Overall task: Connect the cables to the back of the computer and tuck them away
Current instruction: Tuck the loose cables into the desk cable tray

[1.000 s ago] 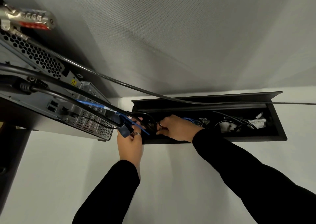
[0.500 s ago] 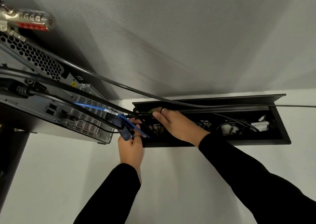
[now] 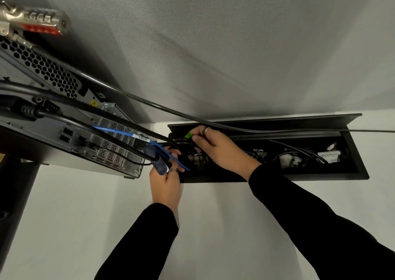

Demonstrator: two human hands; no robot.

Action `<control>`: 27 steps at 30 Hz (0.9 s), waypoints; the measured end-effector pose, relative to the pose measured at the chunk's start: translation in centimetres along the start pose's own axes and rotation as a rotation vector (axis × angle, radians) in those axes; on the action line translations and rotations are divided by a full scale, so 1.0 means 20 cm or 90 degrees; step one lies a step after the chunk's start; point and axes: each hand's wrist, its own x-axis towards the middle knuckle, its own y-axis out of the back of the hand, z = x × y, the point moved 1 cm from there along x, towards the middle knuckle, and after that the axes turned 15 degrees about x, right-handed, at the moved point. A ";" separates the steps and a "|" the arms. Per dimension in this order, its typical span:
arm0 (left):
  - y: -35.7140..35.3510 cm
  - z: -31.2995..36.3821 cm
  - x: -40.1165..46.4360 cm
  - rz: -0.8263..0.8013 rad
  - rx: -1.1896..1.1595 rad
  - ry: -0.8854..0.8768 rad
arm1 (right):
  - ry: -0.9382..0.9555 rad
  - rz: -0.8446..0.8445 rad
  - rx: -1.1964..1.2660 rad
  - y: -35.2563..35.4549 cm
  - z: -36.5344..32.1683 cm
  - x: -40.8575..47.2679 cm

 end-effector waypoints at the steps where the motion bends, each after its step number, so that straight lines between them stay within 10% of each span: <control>1: 0.00 0.00 -0.01 0.000 -0.014 -0.013 | 0.035 0.019 -0.055 0.01 0.01 -0.02; 10: 0.02 0.02 -0.04 0.034 -0.076 -0.165 | 0.317 0.223 -0.369 0.05 0.02 -0.18; 20: 0.02 0.00 -0.03 0.064 -0.086 -0.143 | 0.187 -0.024 -0.461 0.01 0.12 -0.29; 27: 0.02 0.01 -0.03 0.044 -0.116 -0.148 | 0.186 0.142 -0.622 -0.09 0.09 -0.18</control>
